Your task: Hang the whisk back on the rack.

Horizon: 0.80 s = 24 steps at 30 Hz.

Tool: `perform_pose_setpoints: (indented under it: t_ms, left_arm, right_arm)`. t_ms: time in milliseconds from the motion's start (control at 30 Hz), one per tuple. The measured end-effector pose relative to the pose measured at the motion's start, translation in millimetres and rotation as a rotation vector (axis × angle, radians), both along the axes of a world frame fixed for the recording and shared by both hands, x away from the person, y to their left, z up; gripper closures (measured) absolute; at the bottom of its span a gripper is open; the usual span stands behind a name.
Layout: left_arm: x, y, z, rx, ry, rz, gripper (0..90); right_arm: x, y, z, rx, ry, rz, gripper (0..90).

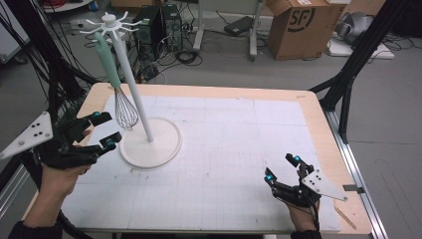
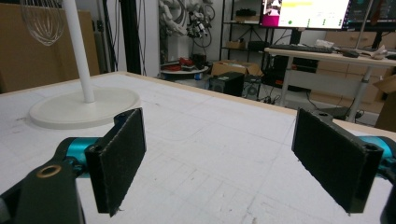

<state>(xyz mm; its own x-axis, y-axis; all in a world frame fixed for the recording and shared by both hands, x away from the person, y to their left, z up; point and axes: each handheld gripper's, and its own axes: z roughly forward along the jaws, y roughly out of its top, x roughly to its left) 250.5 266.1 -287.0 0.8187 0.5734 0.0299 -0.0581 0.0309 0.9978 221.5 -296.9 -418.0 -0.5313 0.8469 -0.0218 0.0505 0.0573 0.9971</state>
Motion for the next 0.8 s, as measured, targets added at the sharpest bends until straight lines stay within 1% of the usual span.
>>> perform_pose_setpoints:
  t_ms: [100,167,200,400,467,533,600,667,800]
  left_arm:
    - [-3.8,2.9,-12.6,-0.004,0.002,0.01,34.5]
    - [-5.8,4.7,-22.8,0.002,0.009,0.023,34.5]
    - [-6.8,5.3,-27.4,-0.001,0.015,0.026,34.5]
    - [-10.2,5.8,-50.4,-0.007,0.025,0.035,34.5]
    - [-10.3,4.6,-53.7,-0.003,0.034,0.034,34.5]
    - [-11.1,3.0,-55.4,0.004,0.029,0.031,34.4]
    - [-12.8,1.1,-56.1,0.008,0.02,0.023,34.4]
    - [-14.8,-0.6,-57.2,0.005,0.01,0.018,33.9]
    - [-21.4,-3.8,-63.3,0.007,-0.006,0.016,33.4]
  right_arm:
    - [-0.9,0.4,0.4,0.003,0.002,0.003,16.5]
    - [-1.2,1.0,0.3,0.002,0.001,0.003,16.5]
    - [-1.3,1.6,0.1,0.002,0.002,0.003,16.5]
    - [-1.9,1.7,0.2,0.003,-0.004,-0.002,16.5]
    - [-1.9,1.4,0.4,0.004,-0.007,-0.005,16.5]
    - [-2.4,1.3,0.5,0.007,-0.002,-0.007,16.5]
    - [-2.1,0.3,0.6,0.007,-0.009,-0.009,16.5]
    - [-2.6,0.2,0.7,0.01,-0.009,-0.01,16.5]
    - [-3.9,-0.8,1.8,0.012,-0.015,-0.01,16.5]
